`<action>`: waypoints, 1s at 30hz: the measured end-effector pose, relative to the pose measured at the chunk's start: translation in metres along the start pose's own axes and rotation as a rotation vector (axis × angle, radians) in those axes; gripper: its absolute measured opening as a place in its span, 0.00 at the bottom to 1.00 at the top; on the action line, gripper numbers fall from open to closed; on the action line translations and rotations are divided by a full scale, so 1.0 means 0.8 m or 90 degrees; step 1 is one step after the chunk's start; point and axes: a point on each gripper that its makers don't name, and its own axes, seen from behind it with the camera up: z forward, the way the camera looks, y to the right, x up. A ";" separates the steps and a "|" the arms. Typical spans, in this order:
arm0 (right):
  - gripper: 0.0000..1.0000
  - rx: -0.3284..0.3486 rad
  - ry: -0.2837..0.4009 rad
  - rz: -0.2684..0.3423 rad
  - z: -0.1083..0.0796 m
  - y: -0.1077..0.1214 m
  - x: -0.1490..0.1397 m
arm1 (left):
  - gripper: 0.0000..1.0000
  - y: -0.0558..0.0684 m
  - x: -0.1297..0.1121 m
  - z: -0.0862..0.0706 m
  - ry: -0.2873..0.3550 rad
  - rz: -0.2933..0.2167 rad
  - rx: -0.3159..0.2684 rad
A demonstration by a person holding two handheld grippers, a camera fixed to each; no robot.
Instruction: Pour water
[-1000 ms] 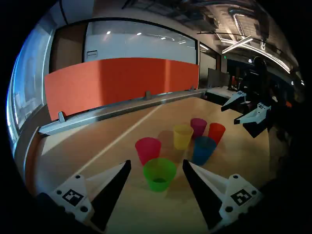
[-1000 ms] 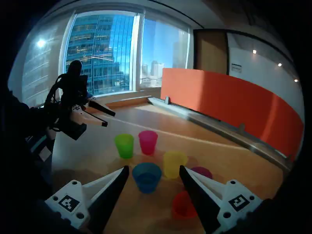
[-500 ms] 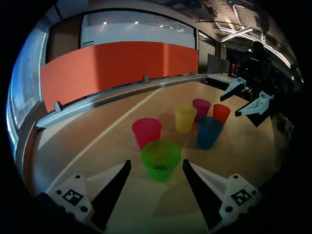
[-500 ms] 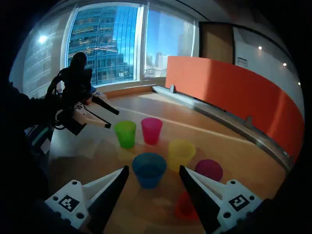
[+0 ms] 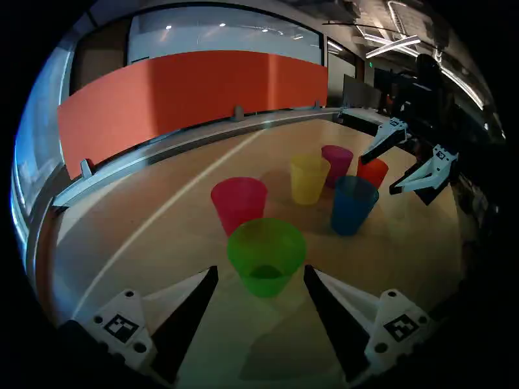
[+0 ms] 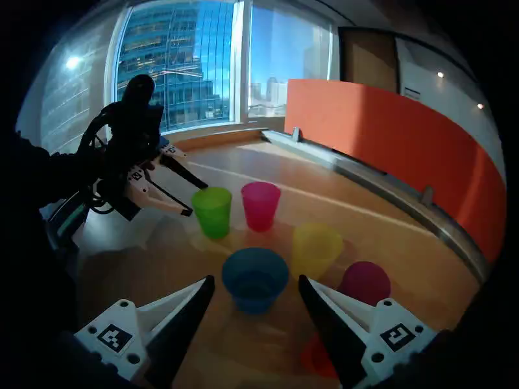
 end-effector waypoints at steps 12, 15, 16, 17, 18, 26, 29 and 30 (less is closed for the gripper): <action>1.00 0.005 -0.021 0.006 0.025 0.004 -0.011 | 0.99 0.008 0.002 0.028 -0.025 0.016 -0.021; 1.00 0.010 -0.027 0.005 0.030 0.003 -0.013 | 0.98 0.010 0.004 0.033 -0.027 0.017 -0.027; 1.00 0.011 -0.028 0.004 0.032 0.002 -0.013 | 0.98 0.010 0.005 0.034 -0.027 0.016 -0.029; 1.00 0.013 -0.029 0.004 0.033 0.001 -0.013 | 0.98 0.011 0.005 0.036 -0.028 0.016 -0.031; 1.00 0.015 -0.030 0.004 0.035 0.001 -0.013 | 0.98 0.011 0.006 0.037 -0.028 0.015 -0.032; 1.00 0.022 -0.035 0.006 0.043 0.000 -0.012 | 0.98 0.007 0.009 0.046 -0.028 0.006 -0.034; 1.00 0.022 -0.038 0.005 0.045 -0.001 -0.013 | 0.99 0.004 0.007 0.048 -0.034 0.006 -0.030; 1.00 0.022 -0.040 0.004 0.046 -0.001 -0.014 | 0.98 0.003 0.006 0.049 -0.036 0.006 -0.029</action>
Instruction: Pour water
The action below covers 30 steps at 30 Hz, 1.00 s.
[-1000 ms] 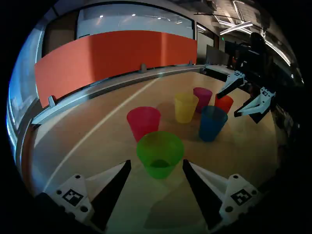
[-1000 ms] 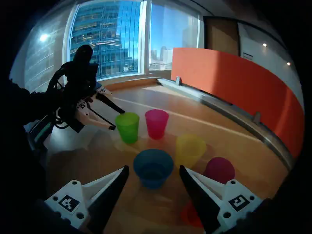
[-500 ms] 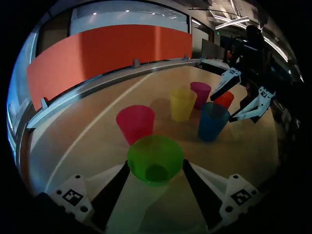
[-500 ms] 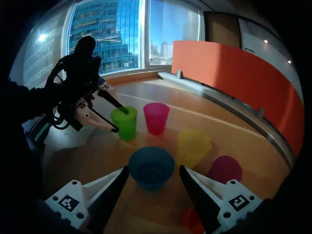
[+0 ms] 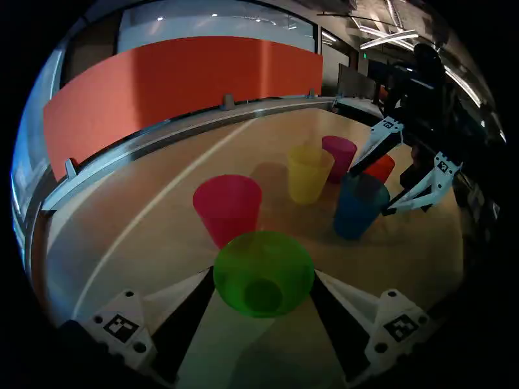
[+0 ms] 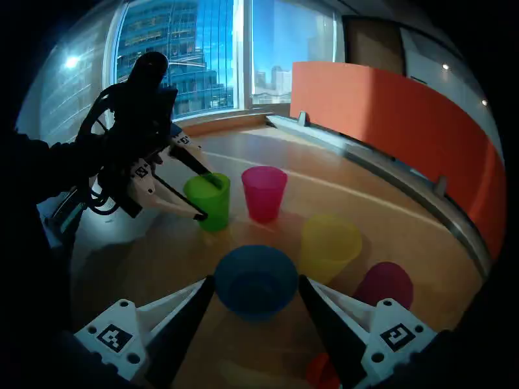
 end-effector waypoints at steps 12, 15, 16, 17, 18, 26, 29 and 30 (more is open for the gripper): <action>1.00 0.001 -0.011 -0.005 0.013 -0.003 -0.005 | 0.87 -0.002 0.003 0.001 0.006 0.014 0.009; 1.00 -0.003 -0.013 -0.009 0.017 -0.003 -0.005 | 0.87 0.000 0.003 0.000 0.008 0.014 0.008; 1.00 -0.004 -0.014 -0.010 0.018 -0.003 -0.005 | 0.87 0.000 0.003 0.000 0.008 0.013 0.008; 1.00 -0.006 -0.014 -0.011 0.020 -0.003 -0.004 | 0.87 0.000 0.003 0.000 0.009 0.012 0.008; 1.00 -0.007 -0.015 -0.012 0.021 -0.002 -0.005 | 0.87 0.000 0.003 0.000 0.009 0.010 0.008; 0.92 -0.021 -0.024 -0.015 0.023 0.000 -0.010 | 0.87 -0.001 0.009 -0.005 0.017 0.007 0.011; 0.92 -0.019 -0.020 -0.008 0.020 -0.003 -0.009 | 0.87 0.000 0.012 -0.009 0.021 0.006 0.013; 0.92 -0.018 -0.018 -0.005 0.018 -0.005 -0.008 | 0.87 0.001 0.014 -0.011 0.024 0.006 0.013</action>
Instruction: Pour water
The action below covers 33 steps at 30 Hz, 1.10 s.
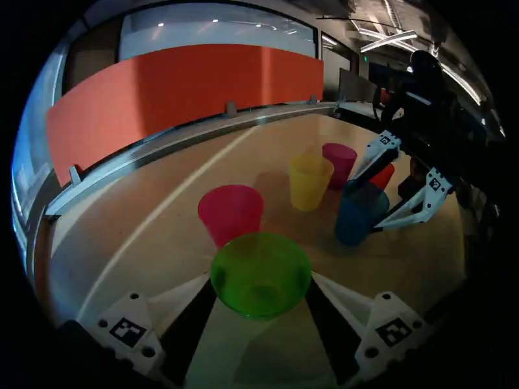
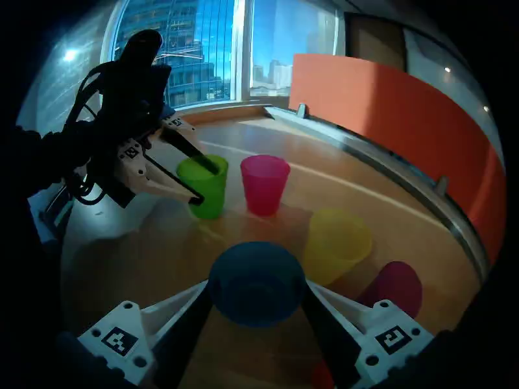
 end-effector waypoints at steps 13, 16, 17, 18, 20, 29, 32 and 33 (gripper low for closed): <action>0.91 -0.022 0.065 0.022 -0.051 -0.007 0.035 | 0.87 0.021 0.036 -0.040 0.045 0.013 0.013; 0.91 -0.026 0.084 0.024 -0.066 -0.010 0.044 | 0.87 0.028 0.048 -0.050 0.061 0.016 0.015; 0.91 -0.028 0.090 0.024 -0.071 -0.011 0.047 | 0.87 0.031 0.052 -0.054 0.067 0.016 0.016; 0.91 -0.030 0.097 0.024 -0.077 -0.013 0.050 | 0.87 0.034 0.057 -0.058 0.073 0.016 0.017; 0.91 -0.035 0.108 0.022 -0.087 -0.015 0.055 | 0.87 0.039 0.066 -0.065 0.085 0.016 0.019; 0.91 -0.061 0.167 0.011 -0.130 -0.031 0.077 | 0.87 0.065 0.102 -0.098 0.141 0.011 0.014; 0.91 -0.071 0.185 0.006 -0.141 -0.035 0.084 | 0.87 0.073 0.114 -0.110 0.162 0.013 0.014; 0.91 -0.073 0.192 0.005 -0.144 -0.037 0.087 | 0.87 0.076 0.118 -0.114 0.170 0.013 0.013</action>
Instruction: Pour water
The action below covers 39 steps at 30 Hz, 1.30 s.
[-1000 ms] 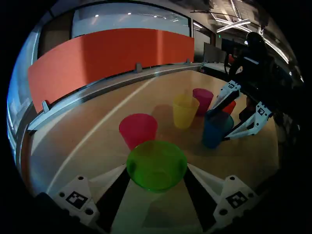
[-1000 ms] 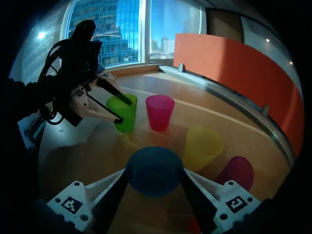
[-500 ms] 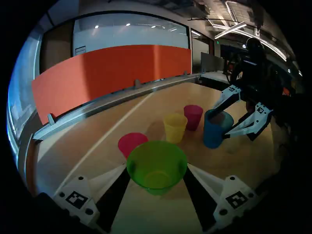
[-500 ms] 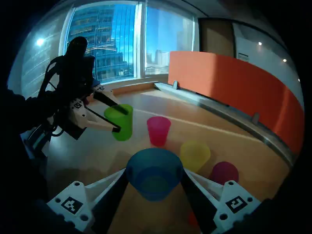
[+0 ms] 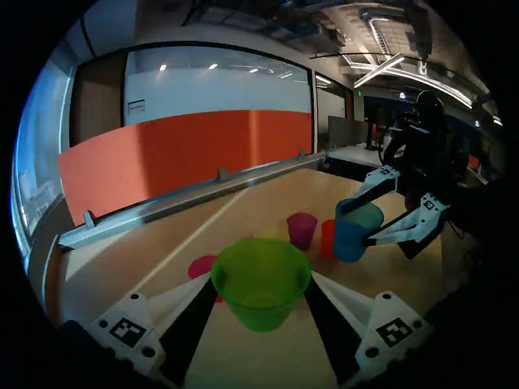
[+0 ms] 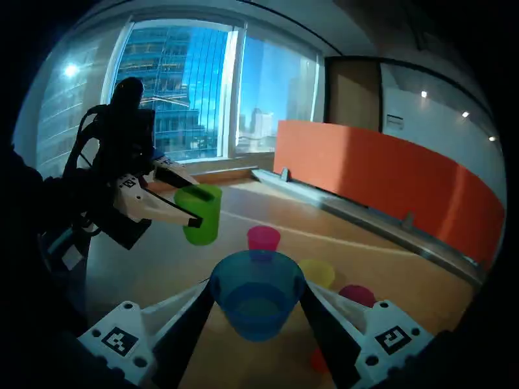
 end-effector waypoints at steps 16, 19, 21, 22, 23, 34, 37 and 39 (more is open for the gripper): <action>0.91 -0.019 0.089 0.014 -0.027 -0.015 0.053 | 0.87 0.037 0.055 -0.030 0.094 -0.021 -0.017; 0.91 -0.021 0.100 0.021 -0.029 -0.014 0.058 | 0.87 0.043 0.059 -0.031 0.102 -0.022 -0.020; 0.91 -0.021 0.107 0.024 -0.030 -0.014 0.061 | 0.87 0.046 0.061 -0.032 0.106 -0.022 -0.023; 0.91 -0.021 0.110 0.025 -0.030 -0.014 0.063 | 0.87 0.048 0.062 -0.032 0.107 -0.022 -0.024; 0.91 -0.021 0.112 0.025 -0.030 -0.014 0.064 | 0.87 0.049 0.063 -0.032 0.109 -0.022 -0.026; 0.91 -0.025 0.126 0.022 -0.034 -0.011 0.080 | 0.87 0.062 0.074 -0.032 0.128 -0.016 -0.040; 0.91 -0.024 0.127 0.019 -0.035 -0.010 0.085 | 0.87 0.065 0.075 -0.031 0.133 -0.016 -0.042; 0.91 -0.023 0.128 0.017 -0.036 -0.009 0.088 | 0.87 0.067 0.076 -0.030 0.136 -0.017 -0.044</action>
